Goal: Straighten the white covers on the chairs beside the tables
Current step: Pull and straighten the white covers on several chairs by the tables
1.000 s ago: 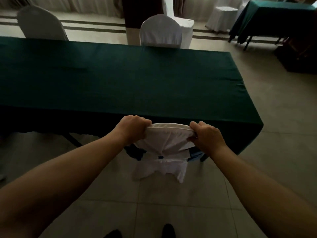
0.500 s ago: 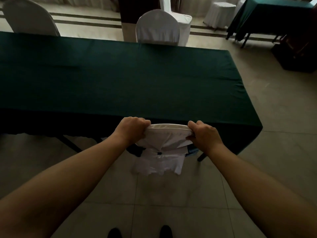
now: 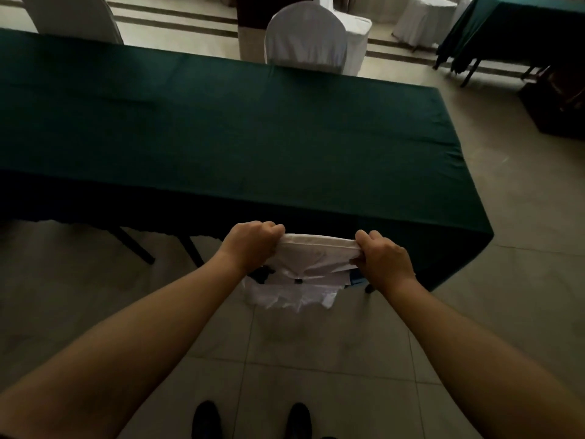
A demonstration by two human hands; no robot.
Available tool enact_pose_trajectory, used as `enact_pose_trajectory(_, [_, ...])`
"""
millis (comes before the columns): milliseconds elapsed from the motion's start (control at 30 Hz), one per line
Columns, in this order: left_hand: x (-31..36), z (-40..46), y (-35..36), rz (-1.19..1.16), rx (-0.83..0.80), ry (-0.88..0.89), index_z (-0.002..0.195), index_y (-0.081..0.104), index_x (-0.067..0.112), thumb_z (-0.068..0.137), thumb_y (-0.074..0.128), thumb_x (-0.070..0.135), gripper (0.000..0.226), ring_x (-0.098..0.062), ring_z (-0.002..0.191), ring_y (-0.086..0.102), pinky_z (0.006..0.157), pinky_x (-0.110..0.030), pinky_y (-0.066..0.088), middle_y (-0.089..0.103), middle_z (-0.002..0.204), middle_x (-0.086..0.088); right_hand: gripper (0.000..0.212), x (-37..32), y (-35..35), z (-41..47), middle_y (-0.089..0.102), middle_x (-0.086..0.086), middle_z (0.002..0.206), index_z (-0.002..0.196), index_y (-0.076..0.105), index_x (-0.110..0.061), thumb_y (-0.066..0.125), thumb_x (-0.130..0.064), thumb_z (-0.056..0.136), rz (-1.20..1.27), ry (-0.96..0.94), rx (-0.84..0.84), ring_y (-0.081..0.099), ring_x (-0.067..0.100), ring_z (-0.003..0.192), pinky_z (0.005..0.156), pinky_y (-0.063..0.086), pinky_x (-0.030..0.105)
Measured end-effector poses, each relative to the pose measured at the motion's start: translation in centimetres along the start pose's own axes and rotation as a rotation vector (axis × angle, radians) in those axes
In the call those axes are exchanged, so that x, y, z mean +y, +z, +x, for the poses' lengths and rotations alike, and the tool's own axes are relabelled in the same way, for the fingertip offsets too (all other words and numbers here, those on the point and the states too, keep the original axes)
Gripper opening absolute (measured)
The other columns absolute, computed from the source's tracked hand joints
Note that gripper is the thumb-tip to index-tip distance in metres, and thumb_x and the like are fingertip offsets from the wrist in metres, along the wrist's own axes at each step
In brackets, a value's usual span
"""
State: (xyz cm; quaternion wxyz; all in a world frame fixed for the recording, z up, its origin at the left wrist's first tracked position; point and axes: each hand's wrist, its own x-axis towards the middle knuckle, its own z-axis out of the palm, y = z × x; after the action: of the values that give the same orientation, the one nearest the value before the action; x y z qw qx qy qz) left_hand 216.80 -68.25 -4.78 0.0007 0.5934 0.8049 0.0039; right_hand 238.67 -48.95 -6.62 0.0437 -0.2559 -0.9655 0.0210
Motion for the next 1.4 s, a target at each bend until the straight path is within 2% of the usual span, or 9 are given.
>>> enact_pose_trajectory(67, [0.2,-0.7,0.1,-0.015,-0.001,-0.025,0.109,0.053,0.020,0.091,0.057,0.029,0.022,-0.021,0.086,0.063,0.066,-0.035,0.053,0.062,0.102,0.001,0.033,0.0,-0.1,-0.1,0.046,-0.002,0.078,0.097,0.047,-0.021,0.075,-0.028,0.081,0.002,-0.002,-0.009,0.043,0.016,0.058,0.048,0.030,0.026])
enact_pose_trajectory(200, [0.6,-2.2,0.1,-0.110,-0.004,-0.098,0.121,0.047,0.022,0.083,0.066,0.043,0.048,-0.020,0.093,0.059,0.074,-0.039,0.054,0.059,0.111,0.000,0.037,-0.2,-0.4,0.1,0.046,-0.004,0.077,0.092,0.043,-0.025,0.074,-0.038,0.078,0.042,-0.037,-0.028,0.045,0.016,0.059,0.048,0.031,0.027])
enact_pose_trajectory(400, [-1.2,-6.7,0.2,-0.255,0.069,-0.233,0.135,0.042,0.027,0.073,0.074,0.051,0.074,-0.021,0.108,0.056,0.081,-0.040,0.052,0.055,0.125,0.001,0.037,-2.8,-1.5,1.1,0.046,-0.006,0.077,0.092,0.041,-0.029,0.071,-0.047,0.079,0.119,-0.198,-0.030,0.045,0.011,0.057,0.046,0.029,0.021])
enact_pose_trajectory(533, [-4.7,-11.2,-0.2,-0.300,0.096,-0.400,0.142,0.033,0.031,0.069,0.074,0.060,0.089,-0.019,0.118,0.050,0.090,-0.039,0.050,0.050,0.133,0.003,0.048,-8.0,-2.4,2.7,0.054,-0.001,0.085,0.106,0.048,-0.025,0.069,-0.056,0.076,0.067,-0.264,-0.056,0.056,0.019,0.067,0.052,0.047,0.032])
enact_pose_trajectory(633, [-8.2,-15.6,-0.6,-0.332,0.131,-0.535,0.146,0.028,0.031,0.067,0.072,0.066,0.097,-0.019,0.124,0.046,0.094,-0.040,0.049,0.046,0.138,0.002,0.065,-13.0,-2.9,3.7,0.061,0.003,0.100,0.123,0.050,-0.023,0.069,-0.061,0.074,0.039,-0.324,-0.060,0.061,0.024,0.085,0.063,0.051,0.035])
enact_pose_trajectory(867, [-17.4,-29.3,-1.5,-0.338,0.246,-0.736,0.143,0.030,0.033,0.059,0.061,0.079,0.101,-0.021,0.120,0.048,0.090,-0.041,0.051,0.048,0.134,0.001,0.082,-29.8,-4.1,5.3,0.056,0.001,0.126,0.141,0.038,-0.026,0.060,-0.070,0.075,0.081,-0.502,-0.056,0.055,0.023,0.110,0.080,0.052,0.038])
enact_pose_trajectory(1033, [-23.5,-40.0,-2.7,-0.350,0.327,-0.862,0.142,0.032,0.034,0.055,0.056,0.084,0.103,-0.020,0.121,0.046,0.095,-0.043,0.048,0.048,0.134,0.002,0.085,-43.0,-4.7,5.3,0.051,-0.002,0.133,0.145,0.031,-0.032,0.056,-0.074,0.076,0.162,-0.639,-0.046,0.049,0.020,0.118,0.086,0.051,0.038])
enact_pose_trajectory(1233, [-29.6,-55.3,-5.0,-0.288,0.428,-1.051,0.144,0.034,0.031,0.060,0.068,0.075,0.100,-0.022,0.121,0.048,0.098,-0.036,0.041,0.050,0.135,0.000,0.089,-61.2,-5.1,3.7,0.046,-0.004,0.139,0.146,0.028,-0.036,0.057,-0.076,0.073,0.233,-0.830,-0.025,0.046,0.019,0.123,0.089,0.051,0.038])
enact_pose_trajectory(1400, [-33.4,-66.6,-6.4,-0.254,0.425,-1.264,0.144,0.030,0.037,0.056,0.063,0.082,0.104,-0.021,0.123,0.047,0.095,-0.036,0.044,0.045,0.141,0.001,0.090,-74.8,-5.1,1.9,0.044,-0.005,0.140,0.145,0.031,-0.035,0.056,-0.078,0.071,0.293,-1.000,-0.045,0.044,0.020,0.125,0.090,0.050,0.041])
